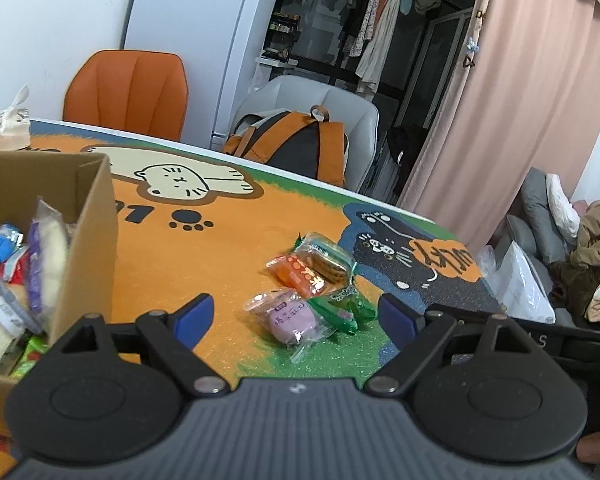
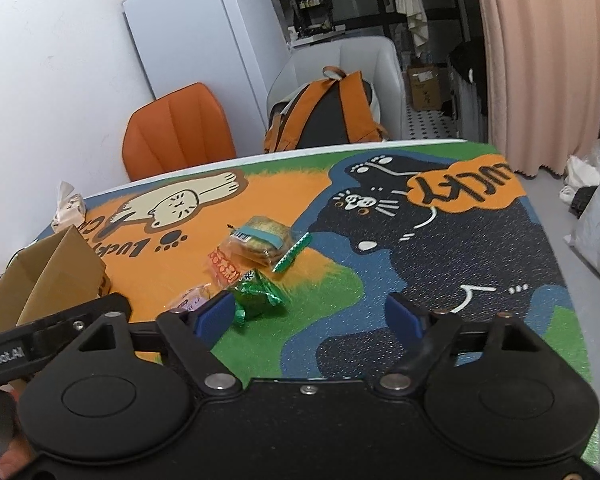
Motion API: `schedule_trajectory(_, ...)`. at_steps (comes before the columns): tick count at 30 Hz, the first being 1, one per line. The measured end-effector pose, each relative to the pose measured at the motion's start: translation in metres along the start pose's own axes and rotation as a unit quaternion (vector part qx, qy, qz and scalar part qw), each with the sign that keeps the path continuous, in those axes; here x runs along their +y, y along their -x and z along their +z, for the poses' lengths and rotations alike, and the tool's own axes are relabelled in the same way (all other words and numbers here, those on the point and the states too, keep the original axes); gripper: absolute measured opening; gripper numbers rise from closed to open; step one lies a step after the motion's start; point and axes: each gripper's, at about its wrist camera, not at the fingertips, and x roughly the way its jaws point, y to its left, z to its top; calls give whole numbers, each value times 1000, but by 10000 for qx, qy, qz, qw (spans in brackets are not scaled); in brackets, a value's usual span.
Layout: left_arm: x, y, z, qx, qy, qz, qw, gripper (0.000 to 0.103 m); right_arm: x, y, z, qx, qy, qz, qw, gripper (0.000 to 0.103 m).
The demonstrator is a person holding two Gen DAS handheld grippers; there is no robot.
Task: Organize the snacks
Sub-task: 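Lower the left tool onto the pink candy packet and grasp it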
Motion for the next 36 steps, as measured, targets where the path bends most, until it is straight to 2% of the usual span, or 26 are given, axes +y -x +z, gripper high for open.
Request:
schedule_trajectory(4, 3, -17, -2, 59, 78, 32, 9999, 84, 2, -9, 0, 55, 62, 89, 9999, 77)
schedule_trajectory(10, 8, -42, -3, 217, 259, 163, 9993, 74, 7, -24, 8, 96, 132, 244, 9996, 72)
schedule_trajectory(18, 7, -68, -5, 320, 296, 333, 9985, 71, 8, -38, 16, 111, 89, 339, 9993, 72)
schedule_trajectory(24, 8, -78, -12, 481, 177, 364, 9980, 58, 11, -46, 16, 188, 131, 346, 9991, 72)
schedule_trajectory(26, 9, -77, -12, 535, 164, 246, 9981, 39, 14, -48, 15, 207, 148, 358, 9990, 72)
schedule_trajectory(28, 11, -75, -12, 578, 187, 179, 9980, 32, 17, -51, 15, 232, 169, 365, 9989, 72)
schedule_trajectory(36, 22, -62, -16, 605, 280, 128, 9977, 30, 34, -68, 10, 381, 316, 428, 9979, 71)
